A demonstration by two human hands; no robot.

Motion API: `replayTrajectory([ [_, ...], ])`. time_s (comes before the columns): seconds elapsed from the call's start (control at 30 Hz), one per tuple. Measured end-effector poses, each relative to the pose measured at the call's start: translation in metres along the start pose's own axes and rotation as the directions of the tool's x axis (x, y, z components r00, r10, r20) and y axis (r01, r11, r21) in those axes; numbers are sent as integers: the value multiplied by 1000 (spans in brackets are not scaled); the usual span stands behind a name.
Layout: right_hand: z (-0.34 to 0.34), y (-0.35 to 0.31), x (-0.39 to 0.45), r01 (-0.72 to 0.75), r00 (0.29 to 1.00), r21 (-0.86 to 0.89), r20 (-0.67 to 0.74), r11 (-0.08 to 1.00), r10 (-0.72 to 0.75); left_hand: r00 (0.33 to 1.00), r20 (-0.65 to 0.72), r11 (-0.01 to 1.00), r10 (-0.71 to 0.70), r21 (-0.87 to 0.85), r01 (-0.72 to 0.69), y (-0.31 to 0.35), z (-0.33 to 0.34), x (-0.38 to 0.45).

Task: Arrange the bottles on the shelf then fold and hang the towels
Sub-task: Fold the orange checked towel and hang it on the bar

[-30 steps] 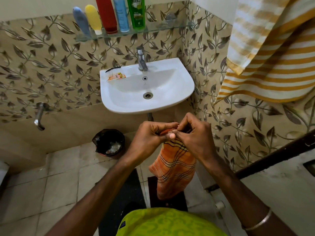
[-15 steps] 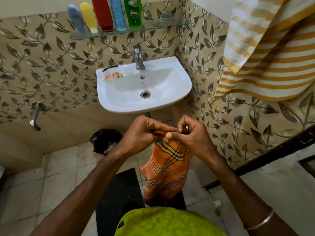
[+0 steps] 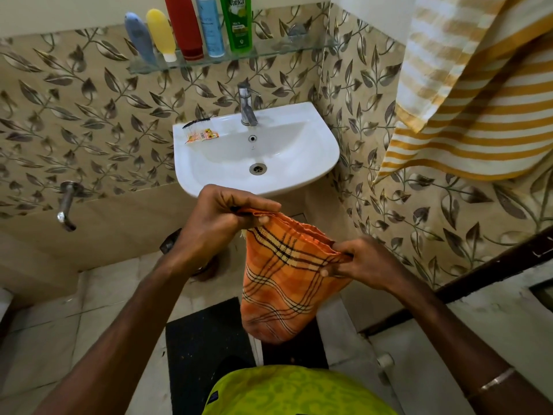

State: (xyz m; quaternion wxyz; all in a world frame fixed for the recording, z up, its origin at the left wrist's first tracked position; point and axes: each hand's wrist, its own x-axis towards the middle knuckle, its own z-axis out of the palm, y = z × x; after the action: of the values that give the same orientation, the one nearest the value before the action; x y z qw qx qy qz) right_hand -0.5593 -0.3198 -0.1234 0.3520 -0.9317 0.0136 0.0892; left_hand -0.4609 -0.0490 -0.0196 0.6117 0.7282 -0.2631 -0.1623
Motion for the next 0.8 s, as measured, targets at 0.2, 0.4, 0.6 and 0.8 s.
replayTrajectory([
  [0.2, -13, 19, -7, -57, 998, -340, -52, 939, 42, 994, -104, 999, 43, 25, -41, 5, -19, 1],
  [0.4, -31, 23, -10, -29, 992, -482, -125, 876, -36, 985, -167, 996, 50, 75, -37, 0, -31, 2],
  [0.6, -60, 26, -11, 151, 879, -524, -317, 838, -356, 941, -336, 993, 47, 121, -6, -14, -44, 3],
  [0.8, -79, 0, -3, 26, 813, -512, -490, 859, -316, 895, -443, 981, 44, 187, 44, -24, -48, 5],
])
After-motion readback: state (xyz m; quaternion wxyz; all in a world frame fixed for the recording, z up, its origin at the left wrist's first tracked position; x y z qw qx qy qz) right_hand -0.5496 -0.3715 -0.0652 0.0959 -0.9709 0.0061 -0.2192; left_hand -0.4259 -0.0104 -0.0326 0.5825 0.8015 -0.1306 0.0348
